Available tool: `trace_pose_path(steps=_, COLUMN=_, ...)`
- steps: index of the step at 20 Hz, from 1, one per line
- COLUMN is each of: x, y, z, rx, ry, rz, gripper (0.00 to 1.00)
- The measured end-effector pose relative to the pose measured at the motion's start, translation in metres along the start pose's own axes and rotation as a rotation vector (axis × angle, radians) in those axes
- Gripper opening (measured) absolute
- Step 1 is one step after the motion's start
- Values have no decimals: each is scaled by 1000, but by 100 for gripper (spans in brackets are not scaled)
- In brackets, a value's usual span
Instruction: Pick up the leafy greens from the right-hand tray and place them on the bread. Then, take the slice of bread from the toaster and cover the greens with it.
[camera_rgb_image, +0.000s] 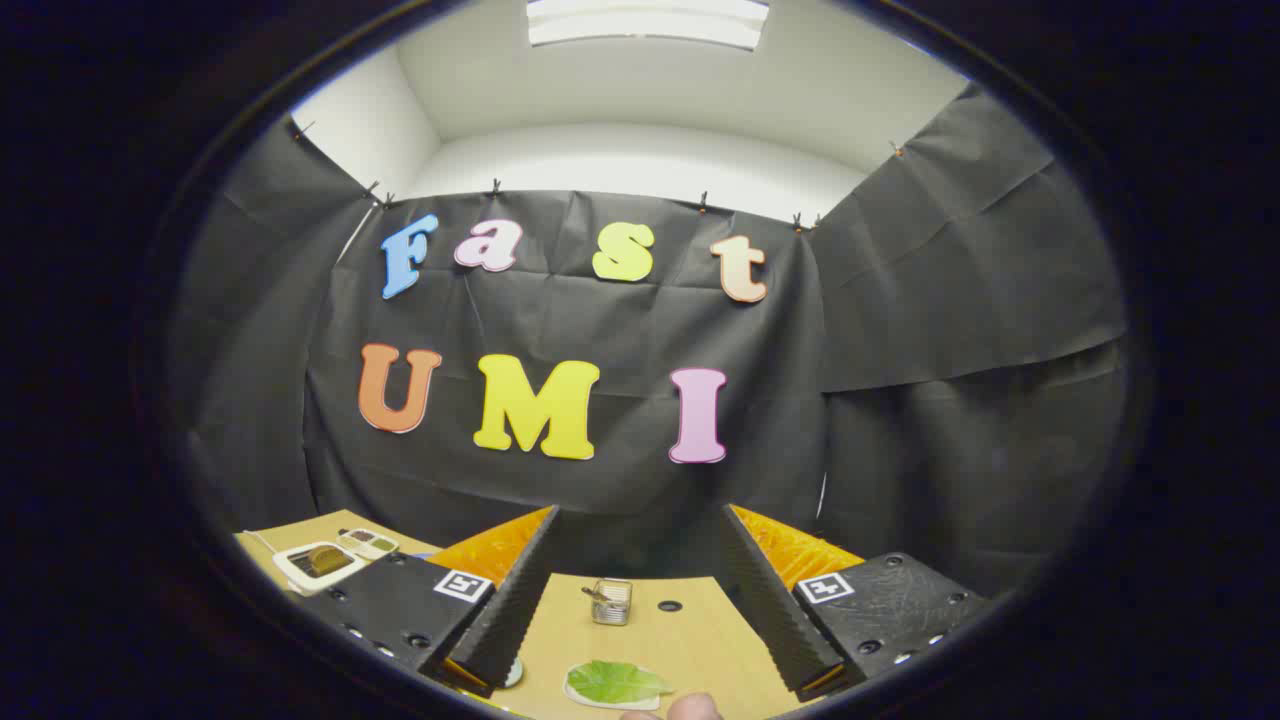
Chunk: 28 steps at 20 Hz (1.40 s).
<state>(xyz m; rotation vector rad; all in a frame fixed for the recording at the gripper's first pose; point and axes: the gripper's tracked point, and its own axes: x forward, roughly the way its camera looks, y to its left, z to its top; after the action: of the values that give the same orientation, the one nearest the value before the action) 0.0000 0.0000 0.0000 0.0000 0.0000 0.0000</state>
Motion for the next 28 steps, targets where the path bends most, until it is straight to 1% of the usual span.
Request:
trace_pose_path(steps=7, x=8, y=-9, z=-9, rx=27, ry=32, rz=-18, gripper=95)
trace_pose_path(steps=14, x=7, y=-7, z=-15, rx=34, ry=49, rz=-2, gripper=95)
trace_pose_path(steps=19, x=5, y=-24, z=-24, rx=35, ry=67, rz=-6, gripper=95)
trace_pose_path(steps=23, x=4, y=-40, z=-50, rx=43, ry=111, rz=1, gripper=95)
trace_pose_path(steps=25, x=3, y=-50, z=-71, rx=27, ry=144, rz=1, gripper=95)
trace_pose_path(steps=27, x=1, y=-55, z=-97, rx=29, ry=189, rz=19, gripper=95)
trace_pose_path(steps=28, x=-1, y=-59, z=-116, rx=36, ry=224, rz=26, gripper=95)
